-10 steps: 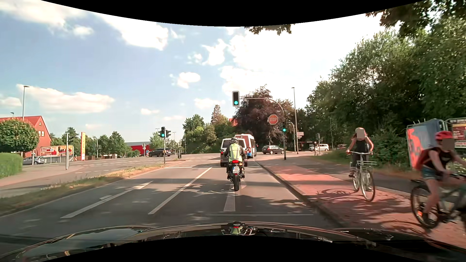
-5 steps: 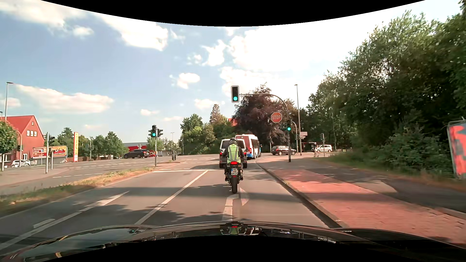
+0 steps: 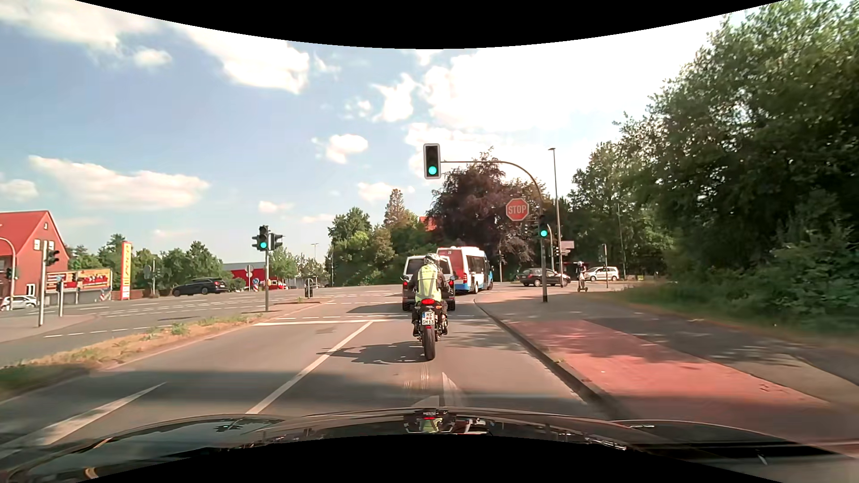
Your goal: Follow the waypoints while adhering to traffic rules and regulations
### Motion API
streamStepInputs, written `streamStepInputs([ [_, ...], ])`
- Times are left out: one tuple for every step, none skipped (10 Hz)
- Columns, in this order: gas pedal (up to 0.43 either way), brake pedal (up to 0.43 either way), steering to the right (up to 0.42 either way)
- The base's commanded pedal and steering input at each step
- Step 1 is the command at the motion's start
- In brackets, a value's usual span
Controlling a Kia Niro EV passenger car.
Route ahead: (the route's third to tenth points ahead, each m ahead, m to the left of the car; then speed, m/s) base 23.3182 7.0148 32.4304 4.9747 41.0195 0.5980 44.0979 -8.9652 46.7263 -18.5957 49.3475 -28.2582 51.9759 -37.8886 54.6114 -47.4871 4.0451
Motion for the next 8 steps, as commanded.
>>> streamStepInputs([
  [0.0, 0.0, 0.001],
  [0.0, 0.0, 0.001],
  [0.0, 0.0, 0.001],
  [0.0, 0.0, 0.001],
  [0.0, 0.0, 0.001],
  [0.0, 0.0, 0.001],
  [0.0, 0.0, 0.001],
  [0.0, 0.0, 0.001],
])
